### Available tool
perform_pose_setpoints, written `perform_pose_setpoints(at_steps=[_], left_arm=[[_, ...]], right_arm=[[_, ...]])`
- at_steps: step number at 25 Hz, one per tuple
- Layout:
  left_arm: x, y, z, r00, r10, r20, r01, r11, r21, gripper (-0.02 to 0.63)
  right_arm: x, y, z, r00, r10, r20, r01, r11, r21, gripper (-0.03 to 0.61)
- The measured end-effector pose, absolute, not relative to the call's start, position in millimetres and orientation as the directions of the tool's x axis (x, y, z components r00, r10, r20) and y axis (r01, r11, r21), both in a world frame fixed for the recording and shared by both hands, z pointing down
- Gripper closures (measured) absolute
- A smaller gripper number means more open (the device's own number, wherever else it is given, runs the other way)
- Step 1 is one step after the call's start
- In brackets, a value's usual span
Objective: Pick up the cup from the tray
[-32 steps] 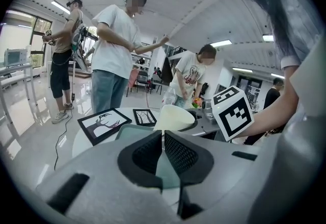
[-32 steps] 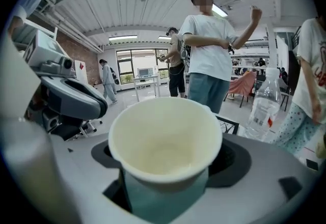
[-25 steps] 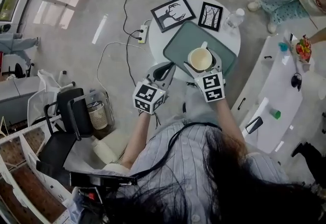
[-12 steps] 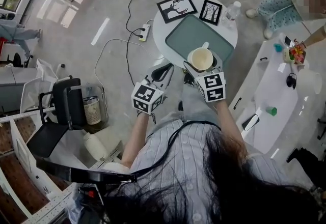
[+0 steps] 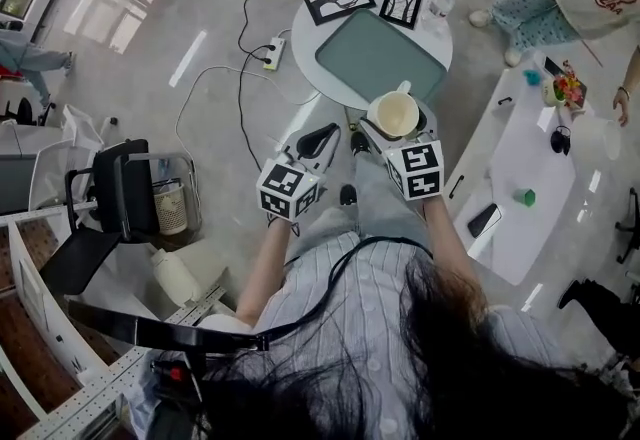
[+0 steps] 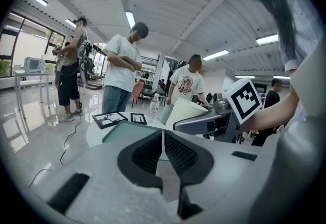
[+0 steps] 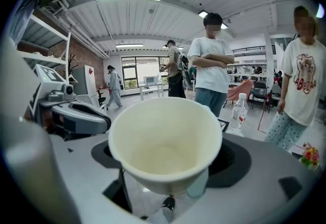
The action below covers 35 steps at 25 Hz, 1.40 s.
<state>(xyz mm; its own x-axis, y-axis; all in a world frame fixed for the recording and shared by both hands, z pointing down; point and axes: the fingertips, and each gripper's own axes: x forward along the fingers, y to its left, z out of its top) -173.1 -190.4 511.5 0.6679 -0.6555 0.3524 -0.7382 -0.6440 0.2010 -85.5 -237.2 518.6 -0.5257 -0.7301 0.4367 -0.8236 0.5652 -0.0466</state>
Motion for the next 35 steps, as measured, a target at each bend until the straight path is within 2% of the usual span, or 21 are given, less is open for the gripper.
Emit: perform_pose_setpoints(at_steps=[16,35], left_arm=[[-126.6,-144.4,507.5,0.712,-0.605,0.356,-0.691,-0.693,0.206,0.597],[-42.1,-21.4,495.3,0.657,-0.680,0.327,-0.750,-0.632,0.193,0.597]], right_arm=[[-51.9,-183.4,507.6,-0.512,-0.745,0.427,-0.838,0.543,-0.057,0.146],[18.7,-31.5,509.0,-0.597,-0.661,0.455,-0.760,0.648,-0.056,0.146]])
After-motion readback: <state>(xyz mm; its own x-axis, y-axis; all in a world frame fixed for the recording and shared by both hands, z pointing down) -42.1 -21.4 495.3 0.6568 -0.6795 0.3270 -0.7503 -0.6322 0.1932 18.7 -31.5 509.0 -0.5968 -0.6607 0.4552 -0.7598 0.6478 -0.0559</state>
